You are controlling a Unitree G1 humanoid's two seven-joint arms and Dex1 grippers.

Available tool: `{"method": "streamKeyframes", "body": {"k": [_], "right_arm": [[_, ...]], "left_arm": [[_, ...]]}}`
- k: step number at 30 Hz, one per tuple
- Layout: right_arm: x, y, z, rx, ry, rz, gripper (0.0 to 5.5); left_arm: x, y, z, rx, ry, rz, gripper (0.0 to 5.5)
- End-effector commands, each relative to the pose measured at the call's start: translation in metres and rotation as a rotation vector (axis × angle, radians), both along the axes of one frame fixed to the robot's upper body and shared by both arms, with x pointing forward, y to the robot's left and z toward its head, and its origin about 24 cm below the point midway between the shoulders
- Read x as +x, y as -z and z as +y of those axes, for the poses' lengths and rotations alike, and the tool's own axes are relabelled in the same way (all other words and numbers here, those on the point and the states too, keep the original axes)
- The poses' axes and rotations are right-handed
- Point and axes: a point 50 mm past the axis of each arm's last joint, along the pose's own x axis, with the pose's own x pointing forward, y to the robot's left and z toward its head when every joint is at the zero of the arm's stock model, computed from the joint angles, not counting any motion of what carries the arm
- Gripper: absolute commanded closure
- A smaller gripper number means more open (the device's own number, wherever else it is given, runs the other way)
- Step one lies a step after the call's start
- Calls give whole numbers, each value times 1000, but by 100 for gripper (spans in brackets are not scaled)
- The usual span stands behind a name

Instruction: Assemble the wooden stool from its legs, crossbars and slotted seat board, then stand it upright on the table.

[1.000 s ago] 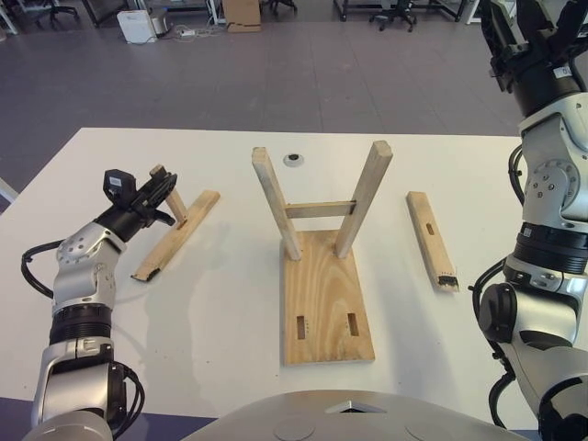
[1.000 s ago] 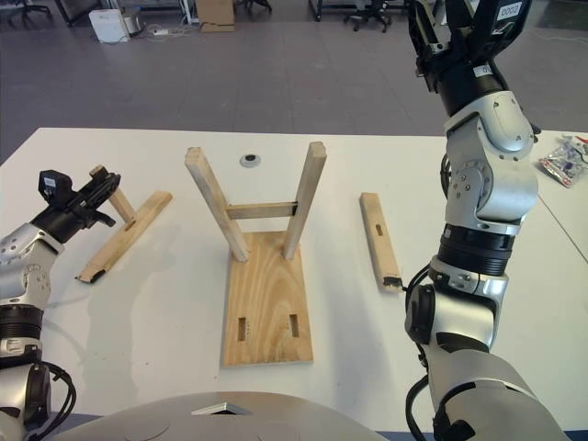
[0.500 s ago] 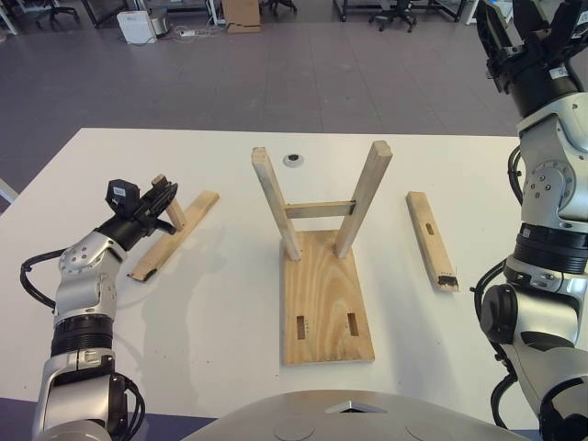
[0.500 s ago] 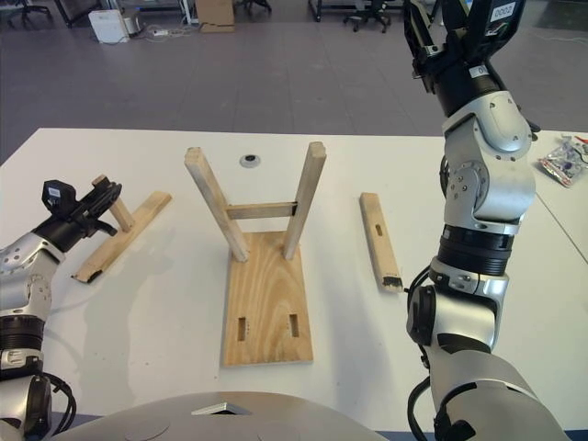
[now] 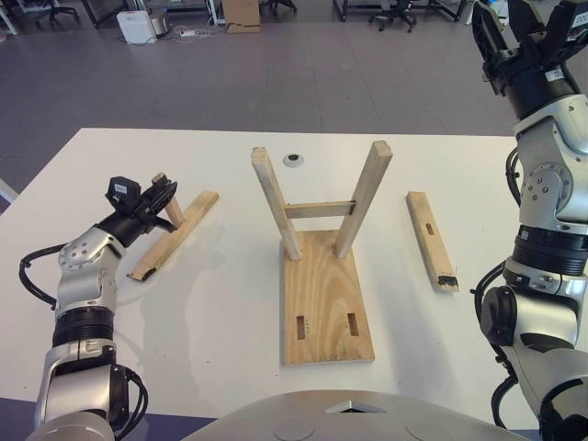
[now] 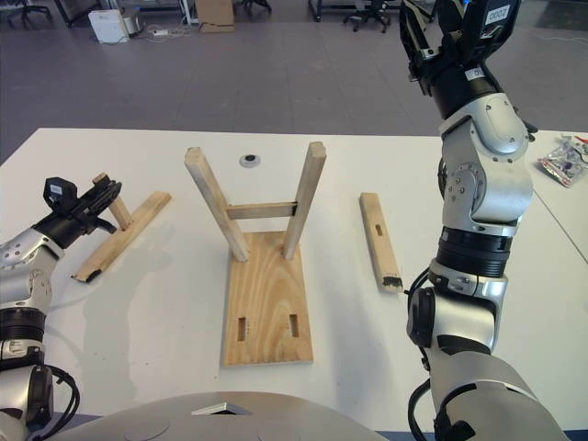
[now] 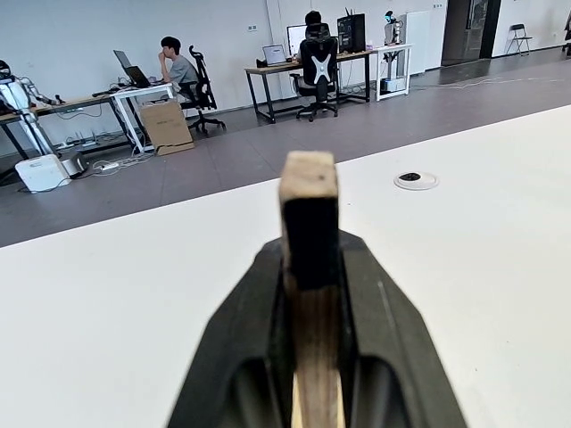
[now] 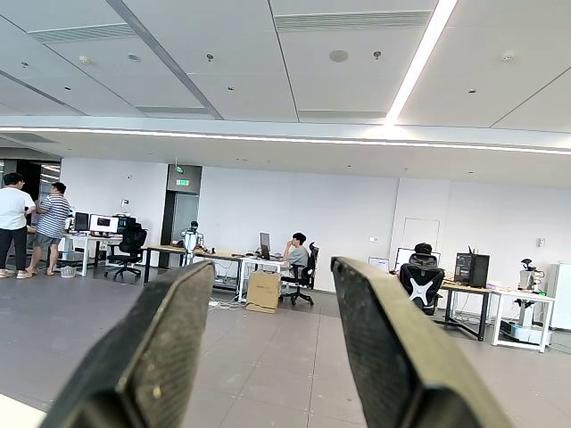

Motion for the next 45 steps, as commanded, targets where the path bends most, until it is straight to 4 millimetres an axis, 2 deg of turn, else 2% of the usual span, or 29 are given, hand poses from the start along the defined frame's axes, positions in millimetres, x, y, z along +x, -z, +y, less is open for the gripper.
{"method": "streamKeyframes", "body": {"k": [1, 5, 11, 16, 19, 22, 26, 33, 34, 40, 45], "right_arm": [[-1, 3, 0, -1, -2, 10, 305], [-1, 4, 0, -1, -4, 12, 305], [-1, 6, 2, -3, -11, 19, 305], [-1, 7, 3, 1, -11, 25, 305], [-3, 9, 0, 6, 1, 27, 305], [-6, 11, -3, 11, 20, 28, 305], [-7, 12, -3, 17, 28, 31, 305], [-6, 12, -1, 16, 16, 32, 305], [-6, 12, -1, 17, 16, 33, 305], [-7, 15, 1, 20, 17, 38, 305], [-14, 26, 3, 42, 30, 56, 305]], "left_arm": [[-5, -3, 6, 24, -2, -4, 511], [-7, 8, 5, -6, -6, 28, 511], [-26, 54, 8, -83, -47, 188, 511], [-47, 76, 6, -136, -76, 244, 511], [-62, 74, -12, -169, -36, 251, 511], [-75, 74, -25, -140, -56, 347, 511], [-82, 72, -39, -146, -106, 386, 511], [-86, 81, -40, -139, -214, 367, 511], [-85, 80, -40, -138, -221, 357, 472], [-68, 60, -32, -84, -203, 289, 374], [-61, 42, -29, 37, -112, 346, 278]]}}
